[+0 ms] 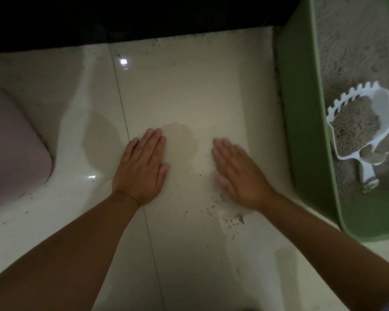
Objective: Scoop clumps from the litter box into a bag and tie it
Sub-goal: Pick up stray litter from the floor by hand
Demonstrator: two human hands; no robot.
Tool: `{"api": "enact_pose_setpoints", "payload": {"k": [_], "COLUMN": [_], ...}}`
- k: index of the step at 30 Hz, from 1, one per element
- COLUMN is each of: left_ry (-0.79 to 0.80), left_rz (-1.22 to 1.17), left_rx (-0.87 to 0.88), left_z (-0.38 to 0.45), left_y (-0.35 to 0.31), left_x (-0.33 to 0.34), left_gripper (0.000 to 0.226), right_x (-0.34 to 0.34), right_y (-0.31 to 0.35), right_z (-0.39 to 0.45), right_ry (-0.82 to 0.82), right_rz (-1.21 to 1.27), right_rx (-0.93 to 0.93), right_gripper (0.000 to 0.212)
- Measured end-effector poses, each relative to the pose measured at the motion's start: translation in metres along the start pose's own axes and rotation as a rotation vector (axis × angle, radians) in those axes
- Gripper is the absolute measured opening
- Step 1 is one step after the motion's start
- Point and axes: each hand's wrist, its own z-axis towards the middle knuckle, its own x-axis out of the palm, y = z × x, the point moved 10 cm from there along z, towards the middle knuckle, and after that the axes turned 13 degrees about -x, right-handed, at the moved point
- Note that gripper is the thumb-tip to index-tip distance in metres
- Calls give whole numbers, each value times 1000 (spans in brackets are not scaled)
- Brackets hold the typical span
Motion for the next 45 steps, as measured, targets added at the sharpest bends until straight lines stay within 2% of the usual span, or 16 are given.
{"api": "enact_pose_setpoints", "payload": {"k": [2, 4, 8, 10, 13, 19, 22, 25, 27, 29, 31, 34, 36, 40, 45], "left_ry": [-6, -12, -38, -53, -53, -66, -65, -47, -27, 5, 30, 64, 74, 36, 37], "left_rz": [-11, -13, -13, -11, -6, -3, 20, 55, 81, 99, 85, 42, 17, -3, -19], "left_rx": [-6, -6, 13, 15, 20, 30, 44, 107, 215, 336, 419, 442, 447, 425, 529], "left_z": [0, 0, 0, 0, 0, -1, -3, -6, -10, -19, -31, -48, -58, -65, -75], "left_y": [0, 1, -1, -1, -2, -3, -4, -12, -22, -38, -56, -80, -95, -121, -161], "left_x": [-2, -3, -3, -4, -5, -6, -5, -3, 0, 5, 11, 16, 18, 21, 28], "left_gripper": [52, 53, 54, 54, 55, 55, 57, 60, 64, 70, 70, 70, 70, 64, 74], "right_x": [13, 8, -23, -22, -4, 35, 31, 8, 4, 9, 18, 31, 32, 21, 19], "right_y": [25, 36, -2, -10, 11, 63, 67, 32, 6, 2, 18, 50, 60, 42, -6], "right_z": [-16, -19, 17, 33, 33, -31, -57, -76, -85, -88, -82, -80, -90, -139, -199], "right_ry": [51, 5, -145, -143, -50, 127, 34, -134, -170, -200, -220, -214, -247, -374, -363], "right_rz": [24, 28, 68, 42, -13, 21, 54, 11, 19, 11, -2, 53, 132, 212, 133], "right_rx": [-90, -162, 40, 68, -61, -269, -296, -77, 154, 289, 298, 211, 215, 441, 730], "right_gripper": [58, 55, 61, 69, 66, 64, 58, 58, 61, 68, 66, 62, 61, 61, 80]}}
